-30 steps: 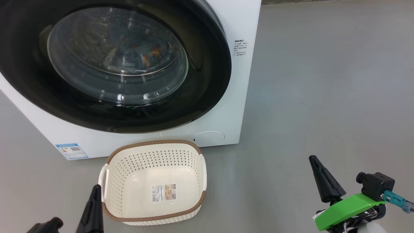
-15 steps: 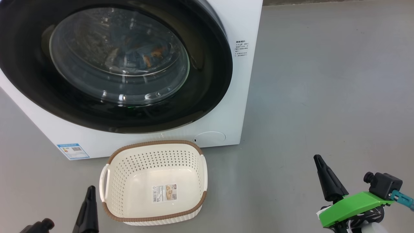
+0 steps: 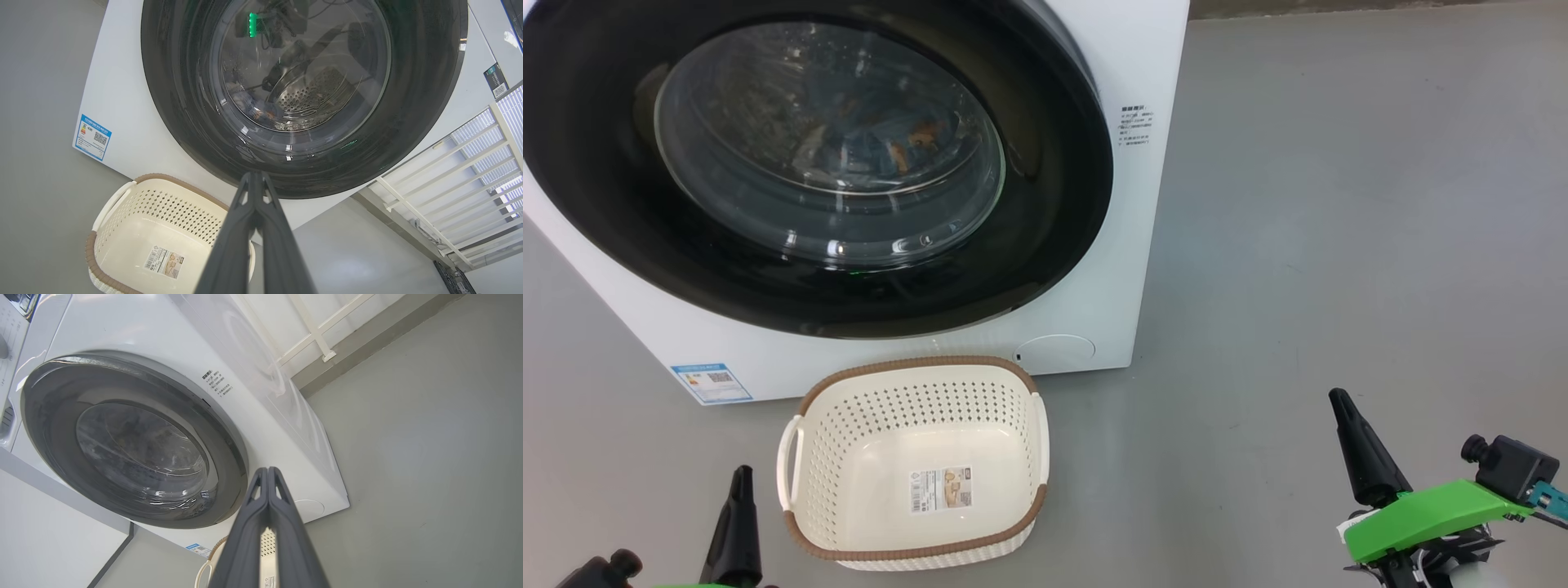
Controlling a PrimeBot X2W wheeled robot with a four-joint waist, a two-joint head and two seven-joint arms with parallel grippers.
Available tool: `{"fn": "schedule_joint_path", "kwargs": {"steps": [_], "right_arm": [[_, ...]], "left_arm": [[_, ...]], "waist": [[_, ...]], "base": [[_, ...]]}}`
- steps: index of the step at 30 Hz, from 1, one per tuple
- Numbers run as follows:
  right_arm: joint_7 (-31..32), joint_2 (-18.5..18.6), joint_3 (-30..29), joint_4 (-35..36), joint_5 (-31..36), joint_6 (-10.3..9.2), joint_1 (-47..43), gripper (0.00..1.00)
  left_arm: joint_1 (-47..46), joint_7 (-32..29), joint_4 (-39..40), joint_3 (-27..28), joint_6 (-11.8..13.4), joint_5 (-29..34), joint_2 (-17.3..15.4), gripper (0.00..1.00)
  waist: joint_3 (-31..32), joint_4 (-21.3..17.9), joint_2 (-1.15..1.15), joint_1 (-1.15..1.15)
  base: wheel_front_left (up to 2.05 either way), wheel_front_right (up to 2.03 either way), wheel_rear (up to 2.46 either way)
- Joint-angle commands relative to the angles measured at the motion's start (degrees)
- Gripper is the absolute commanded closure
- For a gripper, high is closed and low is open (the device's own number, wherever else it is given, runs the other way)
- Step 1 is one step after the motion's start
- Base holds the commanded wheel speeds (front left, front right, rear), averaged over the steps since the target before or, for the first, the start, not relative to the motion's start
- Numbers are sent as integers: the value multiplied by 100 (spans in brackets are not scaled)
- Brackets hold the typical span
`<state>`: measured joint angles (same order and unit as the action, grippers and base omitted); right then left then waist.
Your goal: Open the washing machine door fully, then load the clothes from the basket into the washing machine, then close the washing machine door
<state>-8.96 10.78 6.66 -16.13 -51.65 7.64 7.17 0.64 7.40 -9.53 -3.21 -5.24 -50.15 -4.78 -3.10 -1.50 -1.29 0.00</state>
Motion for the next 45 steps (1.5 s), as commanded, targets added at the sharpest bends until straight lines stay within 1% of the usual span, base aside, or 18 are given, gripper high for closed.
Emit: {"fn": "schedule_joint_path", "kwargs": {"steps": [1,26,45], "right_arm": [[34,24,-11,119,-198,-6,151,100],[221,46,-58,126,-1692,-9,135,100],[280,148,14,160,-2972,-11,122,100]], "left_arm": [[-255,-27,129,132,30,-150,-45,100],[-391,-398,139,346,150,-1434,-13,100],[-498,-695,150,519,246,-2446,16,100]], "waist": [[4,3,0,0],[64,47,0,0],[111,82,0,0]], "base": [[0,0,0],[0,0,0],[0,0,0]]}}
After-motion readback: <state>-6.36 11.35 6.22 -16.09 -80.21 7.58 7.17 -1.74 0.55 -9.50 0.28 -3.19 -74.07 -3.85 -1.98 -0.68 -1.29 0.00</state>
